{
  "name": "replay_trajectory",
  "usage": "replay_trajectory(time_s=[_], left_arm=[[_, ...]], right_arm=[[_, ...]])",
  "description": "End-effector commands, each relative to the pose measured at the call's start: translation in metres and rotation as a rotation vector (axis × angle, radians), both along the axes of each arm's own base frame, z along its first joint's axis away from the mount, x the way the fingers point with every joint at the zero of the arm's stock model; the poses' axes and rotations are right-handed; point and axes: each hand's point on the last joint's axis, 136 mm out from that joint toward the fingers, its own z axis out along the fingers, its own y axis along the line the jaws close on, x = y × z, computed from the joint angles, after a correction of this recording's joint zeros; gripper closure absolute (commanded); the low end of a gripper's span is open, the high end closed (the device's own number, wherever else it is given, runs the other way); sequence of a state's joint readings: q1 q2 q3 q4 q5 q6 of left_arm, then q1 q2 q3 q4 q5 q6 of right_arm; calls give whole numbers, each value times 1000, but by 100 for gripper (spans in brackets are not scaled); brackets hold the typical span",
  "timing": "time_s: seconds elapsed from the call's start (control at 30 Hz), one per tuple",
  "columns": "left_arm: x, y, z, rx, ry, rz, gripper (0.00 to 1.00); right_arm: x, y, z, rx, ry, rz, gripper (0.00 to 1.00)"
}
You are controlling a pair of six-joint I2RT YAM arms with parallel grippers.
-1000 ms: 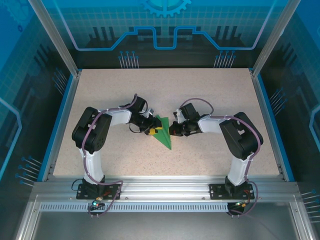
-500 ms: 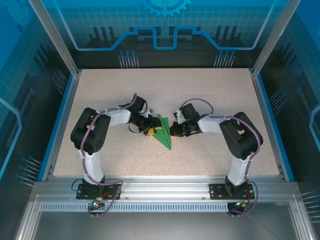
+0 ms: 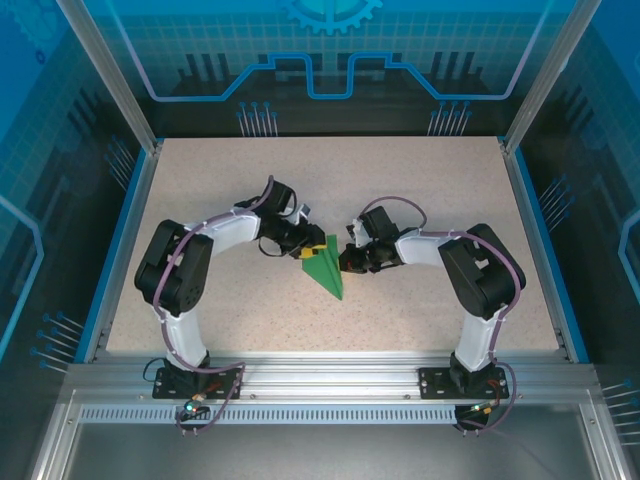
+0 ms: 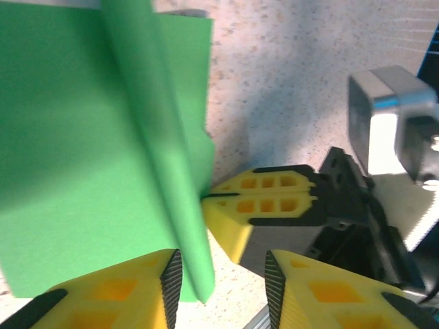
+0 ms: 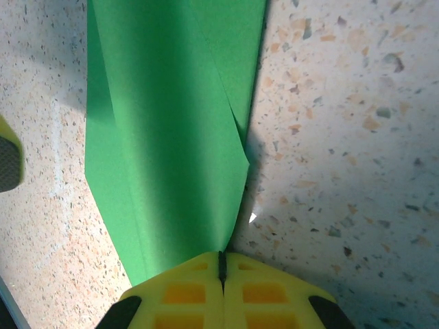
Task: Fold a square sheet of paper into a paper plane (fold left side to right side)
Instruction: Fourth fold the wing at the center of the table.
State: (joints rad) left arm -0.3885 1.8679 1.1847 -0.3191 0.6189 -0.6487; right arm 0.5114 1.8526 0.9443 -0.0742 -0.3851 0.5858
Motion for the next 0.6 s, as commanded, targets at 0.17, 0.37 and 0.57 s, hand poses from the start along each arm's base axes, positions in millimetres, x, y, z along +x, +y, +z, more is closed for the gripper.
replay_trajectory(time_s=[0.17, 0.37, 0.57], left_arm=[[3, -27, 3, -24, 15, -60, 64], [8, -34, -9, -22, 36, -70, 64], [7, -29, -29, 29, 62, -66, 66]], right_arm=[[-16, -6, -21, -67, 70, 18, 100], [-16, -4, -22, -67, 70, 22, 100], [-17, -5, -22, -72, 73, 23, 100]])
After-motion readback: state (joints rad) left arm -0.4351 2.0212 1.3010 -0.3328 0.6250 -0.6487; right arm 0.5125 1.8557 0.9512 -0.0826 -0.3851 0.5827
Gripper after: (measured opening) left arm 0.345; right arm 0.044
